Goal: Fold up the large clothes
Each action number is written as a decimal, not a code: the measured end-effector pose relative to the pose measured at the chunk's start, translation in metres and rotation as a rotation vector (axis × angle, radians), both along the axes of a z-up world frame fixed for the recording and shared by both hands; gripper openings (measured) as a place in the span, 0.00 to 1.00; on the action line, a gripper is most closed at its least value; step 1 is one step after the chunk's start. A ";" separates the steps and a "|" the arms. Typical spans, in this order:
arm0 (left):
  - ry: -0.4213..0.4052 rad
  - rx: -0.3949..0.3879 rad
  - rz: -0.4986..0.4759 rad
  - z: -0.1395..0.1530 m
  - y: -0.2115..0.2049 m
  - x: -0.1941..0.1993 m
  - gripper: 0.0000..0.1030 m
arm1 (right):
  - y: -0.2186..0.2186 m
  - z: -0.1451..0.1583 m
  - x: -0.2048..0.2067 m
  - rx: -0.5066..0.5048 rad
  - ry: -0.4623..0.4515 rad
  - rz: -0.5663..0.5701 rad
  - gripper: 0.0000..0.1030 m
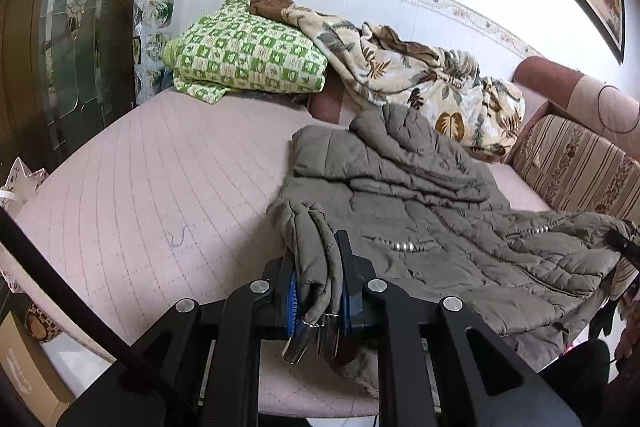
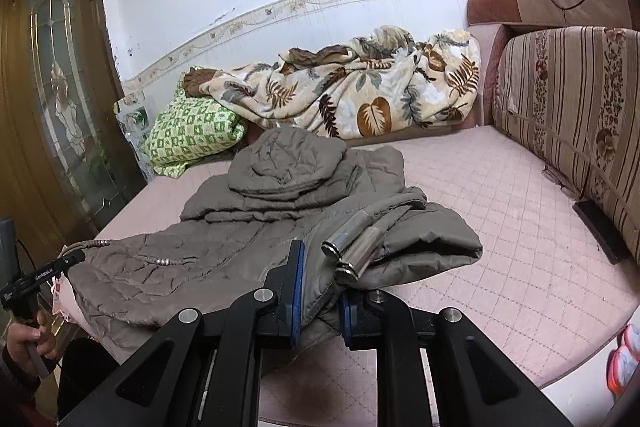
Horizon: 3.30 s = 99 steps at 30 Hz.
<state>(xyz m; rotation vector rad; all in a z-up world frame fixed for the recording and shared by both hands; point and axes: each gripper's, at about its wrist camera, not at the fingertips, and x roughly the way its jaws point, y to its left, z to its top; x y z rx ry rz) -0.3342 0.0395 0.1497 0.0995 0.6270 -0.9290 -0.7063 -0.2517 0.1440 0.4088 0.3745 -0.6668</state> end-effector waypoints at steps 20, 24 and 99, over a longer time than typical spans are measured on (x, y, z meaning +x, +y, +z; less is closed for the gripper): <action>-0.055 -0.076 0.005 0.067 -0.068 0.043 0.15 | -0.050 0.053 0.035 -0.038 -0.069 -0.002 0.15; -0.049 -0.082 0.009 0.077 -0.085 0.056 0.15 | -0.064 0.063 0.045 -0.050 -0.071 -0.004 0.15; 0.103 0.206 0.106 0.039 -0.288 0.201 0.68 | -0.220 0.083 0.137 0.287 -0.016 -0.083 0.62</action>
